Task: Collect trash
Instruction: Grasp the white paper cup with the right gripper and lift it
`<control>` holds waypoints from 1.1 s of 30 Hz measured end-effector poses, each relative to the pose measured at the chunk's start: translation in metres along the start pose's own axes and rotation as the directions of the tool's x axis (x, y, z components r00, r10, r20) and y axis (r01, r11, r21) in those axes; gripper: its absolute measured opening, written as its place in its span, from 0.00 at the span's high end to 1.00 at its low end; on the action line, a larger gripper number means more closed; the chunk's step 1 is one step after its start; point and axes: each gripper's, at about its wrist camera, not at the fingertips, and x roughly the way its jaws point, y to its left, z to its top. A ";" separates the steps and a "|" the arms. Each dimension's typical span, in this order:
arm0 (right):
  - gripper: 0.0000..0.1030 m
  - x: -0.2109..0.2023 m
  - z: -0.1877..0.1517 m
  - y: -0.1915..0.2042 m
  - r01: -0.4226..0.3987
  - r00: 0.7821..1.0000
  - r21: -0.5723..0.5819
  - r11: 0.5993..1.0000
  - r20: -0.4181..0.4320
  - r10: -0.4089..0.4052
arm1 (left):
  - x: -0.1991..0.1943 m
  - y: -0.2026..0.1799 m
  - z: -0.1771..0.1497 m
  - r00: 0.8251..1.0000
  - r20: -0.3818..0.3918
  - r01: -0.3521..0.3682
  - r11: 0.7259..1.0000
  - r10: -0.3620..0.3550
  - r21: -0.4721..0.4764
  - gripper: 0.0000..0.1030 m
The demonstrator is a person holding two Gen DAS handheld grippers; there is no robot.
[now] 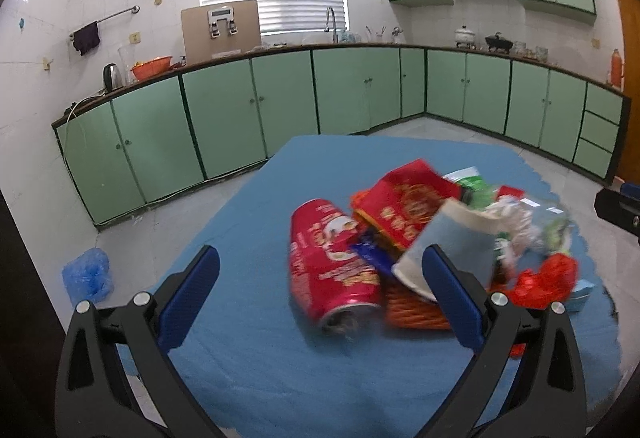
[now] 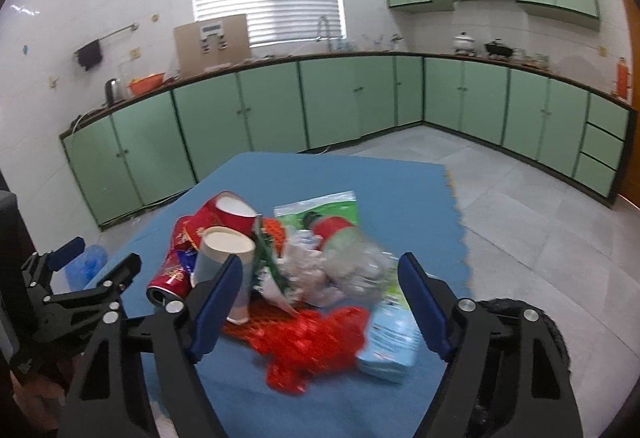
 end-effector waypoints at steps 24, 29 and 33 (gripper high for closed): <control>0.46 0.102 0.006 0.053 -0.295 0.946 -0.089 0.951 -0.164 0.278 | 0.058 0.048 -0.005 0.996 -0.084 -0.038 0.997 0.032 -0.069 0.05; 0.47 0.099 0.009 0.049 -0.331 0.934 -0.064 0.942 -0.163 0.317 | 0.058 0.049 -0.003 0.996 -0.084 -0.041 0.996 0.035 -0.075 0.05; 0.41 0.097 0.008 0.047 -0.324 0.936 -0.066 0.944 -0.168 0.309 | 0.057 0.048 0.000 0.996 -0.083 -0.046 0.996 0.040 -0.074 0.05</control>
